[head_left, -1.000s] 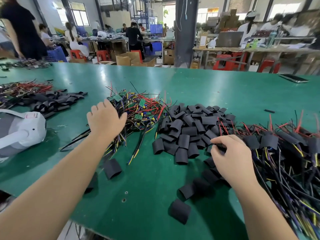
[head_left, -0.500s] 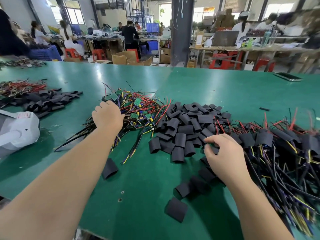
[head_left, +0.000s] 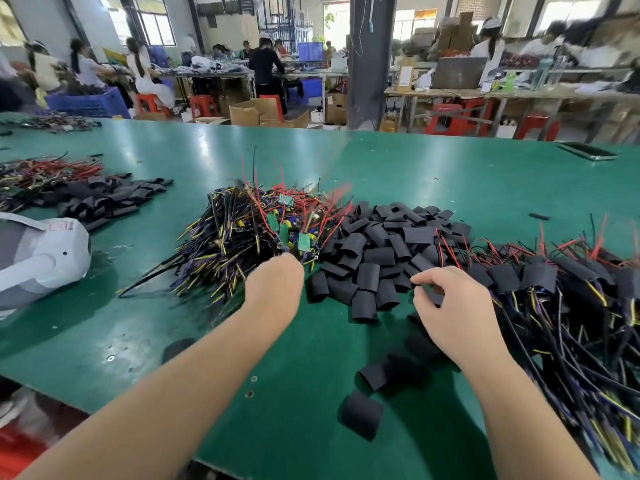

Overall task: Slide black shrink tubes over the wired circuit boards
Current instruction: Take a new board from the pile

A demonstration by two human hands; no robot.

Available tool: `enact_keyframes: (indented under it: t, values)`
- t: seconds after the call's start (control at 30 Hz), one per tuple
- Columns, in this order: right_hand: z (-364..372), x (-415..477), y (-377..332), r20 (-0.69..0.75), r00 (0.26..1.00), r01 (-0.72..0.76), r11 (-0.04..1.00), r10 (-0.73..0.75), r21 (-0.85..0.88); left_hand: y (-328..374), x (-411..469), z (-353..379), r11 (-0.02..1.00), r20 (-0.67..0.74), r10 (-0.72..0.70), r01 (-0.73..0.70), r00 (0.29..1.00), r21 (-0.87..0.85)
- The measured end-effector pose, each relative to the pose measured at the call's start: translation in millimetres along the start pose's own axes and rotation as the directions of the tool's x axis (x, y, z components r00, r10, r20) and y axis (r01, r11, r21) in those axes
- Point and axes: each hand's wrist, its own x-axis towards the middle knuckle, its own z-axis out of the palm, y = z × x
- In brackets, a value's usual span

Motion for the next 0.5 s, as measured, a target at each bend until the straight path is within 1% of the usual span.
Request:
enact_keyframes:
  t: [0.1, 0.2, 0.27, 0.33, 0.37, 0.43, 0.47, 0.5]
  values:
    - [0, 0, 1, 0.009, 1.000, -0.011, 1.000, 0.011, 0.006, 7, -4, -6, 0.990, 0.028, 0.062, -0.065, 0.998, 0.123]
    - [0, 0, 1, 0.025, 1.000, -0.011, 1.000, 0.011, 0.010, 3, 0, -15, 0.988, 0.111, 0.008, -0.025, 0.994, 0.155]
    - [1, 1, 2, 0.026, 1.000, -0.006, 1.000, 0.006, 0.010, -3, 1, -20, 0.982, 0.138, -0.029, 0.002, 0.990, 0.189]
    - [2, 2, 4, 0.020, 1.000, 0.004, 1.000, -0.004, 0.005, -8, -1, -25, 0.978, 0.094, -0.030, 0.010, 0.995, 0.208]
    - [3, 3, 5, 0.017, 1.000, 0.011, 1.000, -0.011, 0.000, -10, -1, -28, 0.982, 0.049, -0.025, 0.016, 0.999, 0.187]
    - [4, 4, 7, 0.012, 1.000, 0.022, 1.000, -0.022, 0.000, -16, 1, -35, 0.995, -0.065, -0.031, 0.037, 0.997, 0.093]
    - [4, 4, 6, 0.015, 1.000, 0.016, 1.000, -0.016, 0.019, -19, 3, -39, 0.999, -0.135, -0.029, 0.032, 0.990, 0.018]
    - [4, 4, 5, 0.022, 1.000, -0.005, 0.998, 0.004, 0.057, -22, 6, -43, 0.996, -0.212, -0.015, -0.003, 0.977, -0.088]
